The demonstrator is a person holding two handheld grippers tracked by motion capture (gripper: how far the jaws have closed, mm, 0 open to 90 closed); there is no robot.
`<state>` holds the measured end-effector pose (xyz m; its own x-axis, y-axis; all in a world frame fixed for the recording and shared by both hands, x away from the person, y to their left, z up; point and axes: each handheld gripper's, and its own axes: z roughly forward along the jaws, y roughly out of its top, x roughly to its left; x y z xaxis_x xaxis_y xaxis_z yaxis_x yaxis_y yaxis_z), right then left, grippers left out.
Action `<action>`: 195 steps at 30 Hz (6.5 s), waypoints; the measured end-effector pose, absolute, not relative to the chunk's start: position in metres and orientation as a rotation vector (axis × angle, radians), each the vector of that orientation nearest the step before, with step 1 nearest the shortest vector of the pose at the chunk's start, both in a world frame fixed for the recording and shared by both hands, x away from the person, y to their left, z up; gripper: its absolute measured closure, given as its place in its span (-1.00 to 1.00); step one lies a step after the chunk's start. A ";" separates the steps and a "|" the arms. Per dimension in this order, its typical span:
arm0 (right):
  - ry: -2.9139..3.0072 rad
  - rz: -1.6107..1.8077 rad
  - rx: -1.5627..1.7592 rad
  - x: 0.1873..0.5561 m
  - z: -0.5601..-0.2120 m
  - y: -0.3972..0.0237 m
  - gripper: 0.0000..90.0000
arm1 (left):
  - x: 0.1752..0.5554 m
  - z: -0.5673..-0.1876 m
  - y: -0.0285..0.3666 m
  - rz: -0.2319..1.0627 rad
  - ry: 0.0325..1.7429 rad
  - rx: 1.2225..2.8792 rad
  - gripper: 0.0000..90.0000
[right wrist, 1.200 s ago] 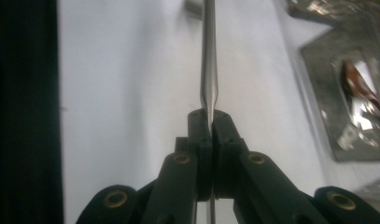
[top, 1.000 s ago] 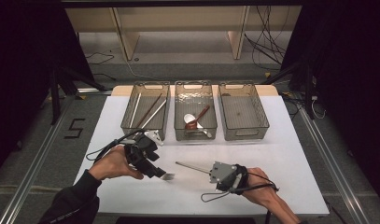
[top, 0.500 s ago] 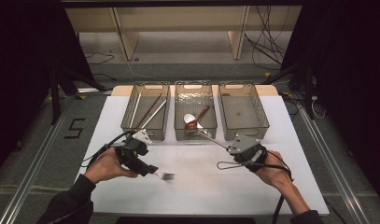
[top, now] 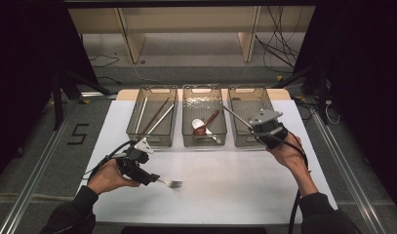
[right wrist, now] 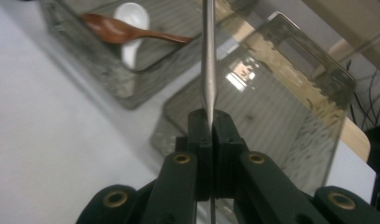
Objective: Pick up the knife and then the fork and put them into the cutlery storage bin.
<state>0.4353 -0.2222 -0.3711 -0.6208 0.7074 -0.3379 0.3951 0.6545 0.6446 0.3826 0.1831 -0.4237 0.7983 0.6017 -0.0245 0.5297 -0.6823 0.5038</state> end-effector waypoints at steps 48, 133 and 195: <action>2.228 0.443 1.161 0.546 -0.395 -0.215 0.88 | 0.377 -0.432 0.189 0.190 0.838 2.434 -0.56; 2.379 1.160 1.045 0.330 -0.398 -0.217 -0.37 | 0.415 -0.457 0.170 0.089 0.727 2.851 -0.13; 2.407 1.157 1.022 0.332 -0.398 -0.212 -0.35 | 0.407 -0.460 0.162 -0.033 0.699 2.900 0.80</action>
<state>0.3315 -0.2123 -0.3984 -0.7099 0.7026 0.0492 0.4772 0.4284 0.7673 0.4071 0.1623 -0.4595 0.8906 0.4512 -0.0580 0.4546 -0.8783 0.1478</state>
